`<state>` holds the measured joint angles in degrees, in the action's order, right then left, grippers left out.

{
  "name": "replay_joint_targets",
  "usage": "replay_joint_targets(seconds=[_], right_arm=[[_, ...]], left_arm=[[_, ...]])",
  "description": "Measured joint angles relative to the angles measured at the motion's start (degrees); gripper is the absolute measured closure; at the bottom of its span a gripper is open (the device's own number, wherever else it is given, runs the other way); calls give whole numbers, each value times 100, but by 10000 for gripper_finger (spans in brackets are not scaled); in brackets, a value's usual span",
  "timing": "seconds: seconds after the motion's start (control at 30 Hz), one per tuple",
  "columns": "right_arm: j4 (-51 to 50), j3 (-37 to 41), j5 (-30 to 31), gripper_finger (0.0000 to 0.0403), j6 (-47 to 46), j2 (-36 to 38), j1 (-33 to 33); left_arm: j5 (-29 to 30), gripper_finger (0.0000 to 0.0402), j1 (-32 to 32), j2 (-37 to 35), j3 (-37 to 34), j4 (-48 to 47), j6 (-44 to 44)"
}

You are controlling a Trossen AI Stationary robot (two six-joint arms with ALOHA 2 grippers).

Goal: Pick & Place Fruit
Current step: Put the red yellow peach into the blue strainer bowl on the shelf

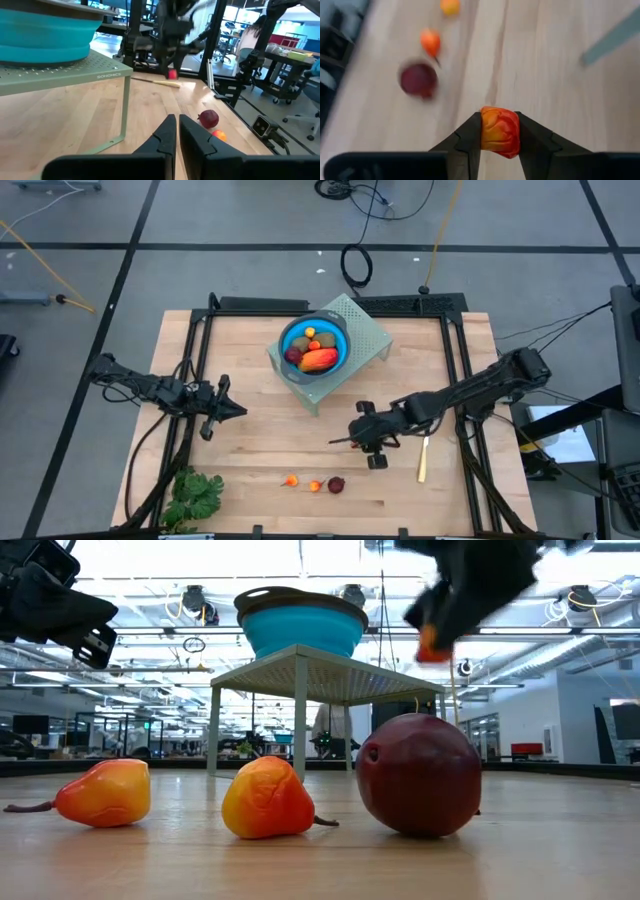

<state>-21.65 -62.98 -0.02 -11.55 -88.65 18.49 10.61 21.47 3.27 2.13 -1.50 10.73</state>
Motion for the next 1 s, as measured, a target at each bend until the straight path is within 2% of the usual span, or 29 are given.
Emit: replay_joint_targets(seconds=[0.17,0.3,0.43,0.6,1.0], right_arm=[[502,-1,41,307,0,423,-1],[891,-2,333,308,-1,615,-2],[1137,-4,344,308,7,670,-5],[1117,-4,344,308,-134,668,-5],[1117,-4,344,307,-173,668,-5]], left_arm=[[2,392,-1,0,0,0,-6],[2,400,-1,0,0,0,-10],[2,392,0,0,0,0,-8],[2,379,-2,0,0,0,-10],[2,378,0,4,-2,0,-134]])
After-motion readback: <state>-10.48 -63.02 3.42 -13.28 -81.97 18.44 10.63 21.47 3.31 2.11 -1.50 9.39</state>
